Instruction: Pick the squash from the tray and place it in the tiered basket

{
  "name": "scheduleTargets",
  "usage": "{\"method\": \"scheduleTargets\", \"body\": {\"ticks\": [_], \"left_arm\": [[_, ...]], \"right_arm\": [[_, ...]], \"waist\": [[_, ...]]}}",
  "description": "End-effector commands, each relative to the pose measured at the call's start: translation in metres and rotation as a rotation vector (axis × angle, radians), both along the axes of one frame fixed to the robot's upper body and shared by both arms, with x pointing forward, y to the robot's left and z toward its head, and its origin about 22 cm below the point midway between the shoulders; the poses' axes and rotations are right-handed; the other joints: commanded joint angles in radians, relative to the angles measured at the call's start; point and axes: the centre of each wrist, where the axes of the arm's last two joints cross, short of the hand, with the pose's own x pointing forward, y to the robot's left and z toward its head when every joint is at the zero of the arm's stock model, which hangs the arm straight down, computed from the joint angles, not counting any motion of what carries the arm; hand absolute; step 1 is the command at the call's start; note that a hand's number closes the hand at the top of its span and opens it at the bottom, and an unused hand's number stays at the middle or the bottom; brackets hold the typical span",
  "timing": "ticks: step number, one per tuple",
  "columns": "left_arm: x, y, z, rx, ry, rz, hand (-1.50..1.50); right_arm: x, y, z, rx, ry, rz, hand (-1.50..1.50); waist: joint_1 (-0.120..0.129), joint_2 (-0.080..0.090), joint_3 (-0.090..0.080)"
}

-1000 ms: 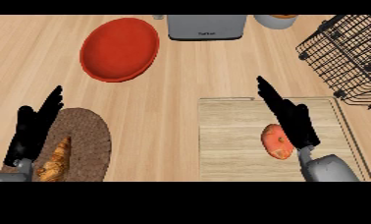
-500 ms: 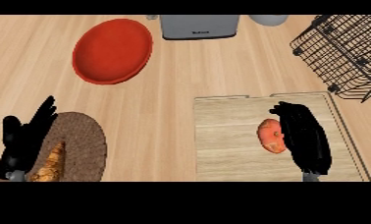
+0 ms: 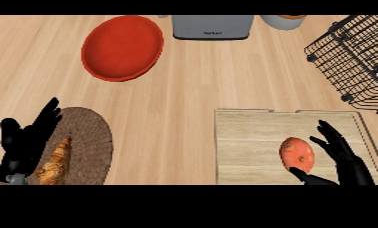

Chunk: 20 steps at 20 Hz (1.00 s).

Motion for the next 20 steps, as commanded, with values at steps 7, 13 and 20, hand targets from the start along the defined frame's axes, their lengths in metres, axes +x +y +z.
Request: {"method": "scheduleTargets", "body": {"ticks": [7, 13, 20], "left_arm": [[-0.002, 0.016, 0.017, 0.001, -0.011, -0.008, 0.00], [0.006, 0.000, 0.000, -0.008, -0.005, -0.005, 0.00], [-0.002, 0.013, 0.009, -0.025, -0.001, -0.002, 0.00]], "right_arm": [[0.035, -0.026, 0.094, -0.222, 0.326, 0.295, -1.50], [0.061, -0.014, 0.133, -0.206, 0.381, 0.305, -1.50], [0.056, -0.003, 0.145, -0.223, 0.560, 0.377, -1.50]], "waist": [[0.016, 0.004, 0.009], [0.006, 0.007, 0.010], [0.003, 0.006, 0.010]]}}
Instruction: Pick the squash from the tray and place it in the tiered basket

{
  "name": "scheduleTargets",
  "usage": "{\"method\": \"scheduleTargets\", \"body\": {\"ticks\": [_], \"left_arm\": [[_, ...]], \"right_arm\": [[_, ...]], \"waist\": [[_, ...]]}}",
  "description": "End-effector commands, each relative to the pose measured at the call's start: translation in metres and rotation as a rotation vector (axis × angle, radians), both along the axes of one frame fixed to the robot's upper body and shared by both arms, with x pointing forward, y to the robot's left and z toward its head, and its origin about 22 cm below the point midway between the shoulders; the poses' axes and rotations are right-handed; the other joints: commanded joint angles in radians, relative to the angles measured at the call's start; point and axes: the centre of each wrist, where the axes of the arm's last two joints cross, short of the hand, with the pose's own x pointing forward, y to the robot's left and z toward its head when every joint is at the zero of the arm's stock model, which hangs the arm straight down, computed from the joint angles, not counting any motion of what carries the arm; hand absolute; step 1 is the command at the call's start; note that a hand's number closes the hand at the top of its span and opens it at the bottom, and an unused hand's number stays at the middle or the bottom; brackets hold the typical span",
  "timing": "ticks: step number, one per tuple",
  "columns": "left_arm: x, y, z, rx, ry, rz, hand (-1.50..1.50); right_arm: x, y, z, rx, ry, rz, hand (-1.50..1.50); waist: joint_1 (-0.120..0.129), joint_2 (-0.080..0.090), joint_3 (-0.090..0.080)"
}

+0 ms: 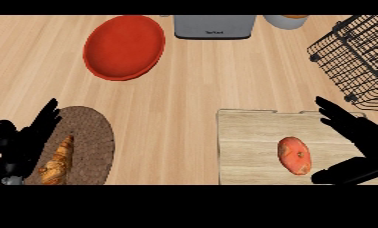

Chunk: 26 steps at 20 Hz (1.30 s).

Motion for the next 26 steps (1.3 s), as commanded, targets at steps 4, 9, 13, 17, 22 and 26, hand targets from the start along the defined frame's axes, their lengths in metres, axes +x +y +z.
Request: {"method": "scheduleTargets", "body": {"ticks": [4, 9, 13, 17, 22, 26], "left_arm": [[-0.010, 0.001, -0.003, 0.023, 0.005, 0.001, 0.00], [-0.014, -0.004, -0.008, -0.002, 0.017, -0.018, 0.00], [-0.005, 0.001, -0.003, 0.021, -0.011, 0.010, 0.00], [0.006, 0.020, 0.003, 0.007, 0.000, 0.025, 0.00], [0.016, -0.002, -0.006, 0.017, -0.004, 0.008, 0.00], [-0.004, -0.006, -0.019, 0.018, 0.003, 0.010, 0.00]], "right_arm": [[0.002, -0.018, -0.001, -0.070, 0.115, -0.009, -1.50], [-0.023, -0.038, -0.018, -0.081, 0.154, -0.042, -1.50], [-0.012, -0.032, -0.028, -0.037, 0.160, -0.016, -1.50], [-0.011, -0.015, -0.037, -0.027, 0.167, 0.000, -1.50], [-0.025, -0.032, -0.060, -0.015, 0.164, -0.002, -1.50], [-0.013, -0.005, -0.051, 0.007, 0.118, -0.025, -1.50]], "waist": [[-0.001, 0.000, 0.001], [-0.005, -0.001, 0.001], [-0.002, 0.000, 0.001], [-0.003, 0.001, 0.001], [-0.005, 0.001, 0.001], [-0.003, 0.000, 0.001]]}}
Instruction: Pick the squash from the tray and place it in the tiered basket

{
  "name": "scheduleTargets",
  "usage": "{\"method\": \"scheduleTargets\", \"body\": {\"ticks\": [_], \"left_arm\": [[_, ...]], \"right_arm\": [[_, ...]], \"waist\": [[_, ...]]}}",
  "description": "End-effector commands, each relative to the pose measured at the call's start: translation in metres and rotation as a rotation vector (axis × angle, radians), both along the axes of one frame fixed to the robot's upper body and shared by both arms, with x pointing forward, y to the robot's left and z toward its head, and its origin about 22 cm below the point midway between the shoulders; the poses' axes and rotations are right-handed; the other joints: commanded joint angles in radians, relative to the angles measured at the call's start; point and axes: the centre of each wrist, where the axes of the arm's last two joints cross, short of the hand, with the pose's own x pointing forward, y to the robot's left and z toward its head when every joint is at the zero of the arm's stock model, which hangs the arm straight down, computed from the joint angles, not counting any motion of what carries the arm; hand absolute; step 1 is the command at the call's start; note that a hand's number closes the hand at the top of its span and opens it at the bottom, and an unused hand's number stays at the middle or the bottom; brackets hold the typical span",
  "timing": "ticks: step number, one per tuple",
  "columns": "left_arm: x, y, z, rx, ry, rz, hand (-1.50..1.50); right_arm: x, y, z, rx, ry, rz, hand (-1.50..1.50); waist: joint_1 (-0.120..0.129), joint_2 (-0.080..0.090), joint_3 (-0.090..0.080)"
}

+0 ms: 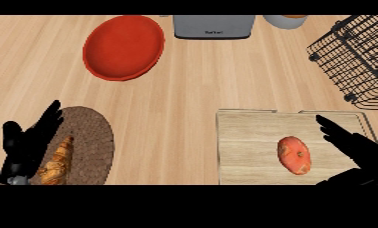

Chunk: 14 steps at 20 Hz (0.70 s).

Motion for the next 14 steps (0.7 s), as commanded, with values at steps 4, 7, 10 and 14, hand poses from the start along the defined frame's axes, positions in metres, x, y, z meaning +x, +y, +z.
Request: {"method": "scheduleTargets", "body": {"ticks": [4, 7, 10, 14], "left_arm": [[0.001, -0.011, -0.015, 0.014, 0.005, -0.004, 0.00], [-0.001, 0.003, 0.007, -0.012, -0.008, 0.015, 0.00], [0.012, 0.005, -0.003, -0.019, -0.010, 0.014, 0.00], [0.003, -0.015, 0.014, -0.005, 0.007, -0.004, 0.00]], "right_arm": [[0.004, 0.009, -0.011, 0.017, -0.009, 0.012, -1.50], [0.002, 0.039, -0.011, 0.018, -0.021, 0.023, -1.50], [0.004, 0.035, -0.017, 0.007, -0.020, 0.009, -1.50], [0.020, 0.025, -0.030, 0.027, -0.004, 0.004, -1.50]], "waist": [[0.000, 0.000, 0.000], [0.000, 0.000, 0.000], [-0.002, 0.000, 0.000], [0.003, 0.000, 0.000]]}}
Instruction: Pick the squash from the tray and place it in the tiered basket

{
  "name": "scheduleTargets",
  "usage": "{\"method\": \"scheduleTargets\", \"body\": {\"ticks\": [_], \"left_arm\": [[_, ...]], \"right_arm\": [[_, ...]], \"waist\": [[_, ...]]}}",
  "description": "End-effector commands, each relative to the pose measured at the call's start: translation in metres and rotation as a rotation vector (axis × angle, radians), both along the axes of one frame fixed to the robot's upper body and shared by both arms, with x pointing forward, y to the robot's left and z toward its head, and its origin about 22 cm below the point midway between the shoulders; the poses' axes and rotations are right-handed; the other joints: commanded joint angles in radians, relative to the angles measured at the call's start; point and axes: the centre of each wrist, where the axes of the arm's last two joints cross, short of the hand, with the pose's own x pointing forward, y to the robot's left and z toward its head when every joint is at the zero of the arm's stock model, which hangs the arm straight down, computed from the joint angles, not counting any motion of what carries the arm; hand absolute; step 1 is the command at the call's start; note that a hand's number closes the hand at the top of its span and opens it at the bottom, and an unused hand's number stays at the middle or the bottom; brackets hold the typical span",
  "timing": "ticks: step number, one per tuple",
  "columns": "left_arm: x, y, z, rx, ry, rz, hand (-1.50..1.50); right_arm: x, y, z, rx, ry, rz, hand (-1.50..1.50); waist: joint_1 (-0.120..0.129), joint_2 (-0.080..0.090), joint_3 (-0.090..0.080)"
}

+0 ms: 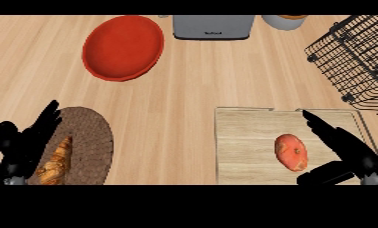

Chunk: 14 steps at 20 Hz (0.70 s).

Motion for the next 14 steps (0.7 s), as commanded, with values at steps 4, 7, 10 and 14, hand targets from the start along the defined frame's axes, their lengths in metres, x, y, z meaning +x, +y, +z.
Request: {"method": "scheduleTargets", "body": {"ticks": [4, 7, 10, 14], "left_arm": [[0.009, 0.000, -0.006, -0.001, 0.000, 0.001, 0.00], [0.016, -0.018, -0.009, -0.010, -0.002, -0.015, 0.00], [0.001, 0.006, 0.010, 0.011, -0.005, -0.004, 0.00], [0.012, 0.006, 0.015, -0.006, -0.008, -0.008, 0.00]], "right_arm": [[0.010, 0.021, -0.033, 0.027, 0.029, 0.000, -1.50], [0.033, 0.021, -0.031, 0.024, 0.034, 0.013, -1.50], [0.010, 0.049, -0.032, 0.034, 0.029, 0.015, -1.50], [0.018, 0.046, -0.035, 0.075, 0.044, 0.064, -1.50]], "waist": [[0.004, 0.008, 0.009], [0.007, 0.009, 0.009], [0.005, 0.007, 0.009], [0.007, 0.007, 0.009]]}}
